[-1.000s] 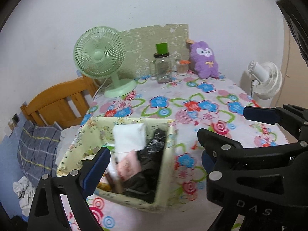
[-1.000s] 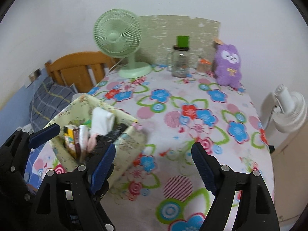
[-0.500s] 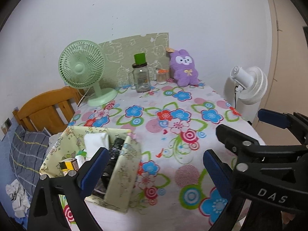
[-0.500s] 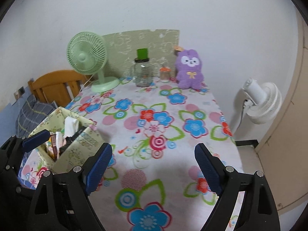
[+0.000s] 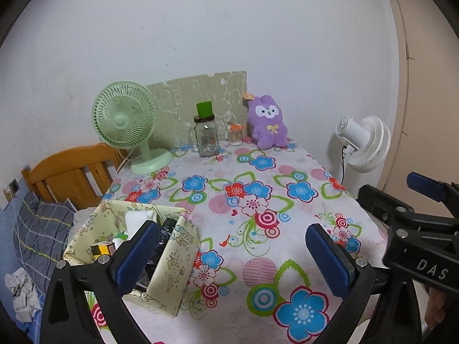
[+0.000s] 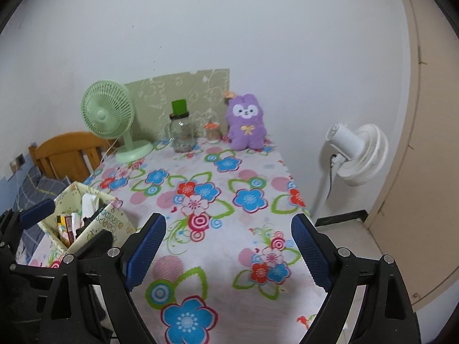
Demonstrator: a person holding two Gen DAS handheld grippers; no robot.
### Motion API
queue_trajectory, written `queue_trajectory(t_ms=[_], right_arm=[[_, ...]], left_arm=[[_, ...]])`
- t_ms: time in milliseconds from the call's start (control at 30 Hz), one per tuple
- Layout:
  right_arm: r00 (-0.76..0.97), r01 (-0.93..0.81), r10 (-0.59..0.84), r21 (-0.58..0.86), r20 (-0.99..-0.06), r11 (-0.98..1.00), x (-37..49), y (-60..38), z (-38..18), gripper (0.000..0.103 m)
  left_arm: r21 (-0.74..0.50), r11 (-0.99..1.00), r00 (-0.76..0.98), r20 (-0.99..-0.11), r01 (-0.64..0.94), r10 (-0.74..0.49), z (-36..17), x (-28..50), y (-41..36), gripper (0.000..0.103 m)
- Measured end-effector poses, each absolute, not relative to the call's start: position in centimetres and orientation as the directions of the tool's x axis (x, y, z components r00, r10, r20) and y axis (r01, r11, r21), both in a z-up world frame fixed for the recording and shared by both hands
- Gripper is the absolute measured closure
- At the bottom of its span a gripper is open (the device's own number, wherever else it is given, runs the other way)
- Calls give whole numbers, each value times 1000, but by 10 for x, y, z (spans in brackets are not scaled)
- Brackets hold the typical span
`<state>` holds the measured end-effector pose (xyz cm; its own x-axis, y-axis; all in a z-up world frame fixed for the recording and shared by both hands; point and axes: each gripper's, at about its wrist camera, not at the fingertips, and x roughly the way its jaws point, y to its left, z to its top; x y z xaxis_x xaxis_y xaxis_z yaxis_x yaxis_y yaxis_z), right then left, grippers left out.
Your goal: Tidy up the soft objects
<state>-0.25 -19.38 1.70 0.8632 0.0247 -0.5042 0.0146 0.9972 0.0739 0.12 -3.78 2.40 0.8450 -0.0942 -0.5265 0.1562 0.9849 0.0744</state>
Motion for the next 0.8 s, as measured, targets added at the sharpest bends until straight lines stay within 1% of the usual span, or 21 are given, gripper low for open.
queue_trajectory(t_ms=[167, 500, 800], right_arm=[[881, 33, 10, 81, -473, 996, -15, -197, 19, 8], [888, 36, 14, 100, -460, 994, -24, -179, 19, 7], [892, 13, 13, 56, -453, 998, -21, -146, 18, 7]], left_arm=[[75, 988, 857, -510, 137, -80, 25, -9, -31, 0], [84, 992, 867, -497, 97, -43, 22, -18, -2, 0], [73, 995, 866, -500, 70, -25, 18, -15, 25, 0]])
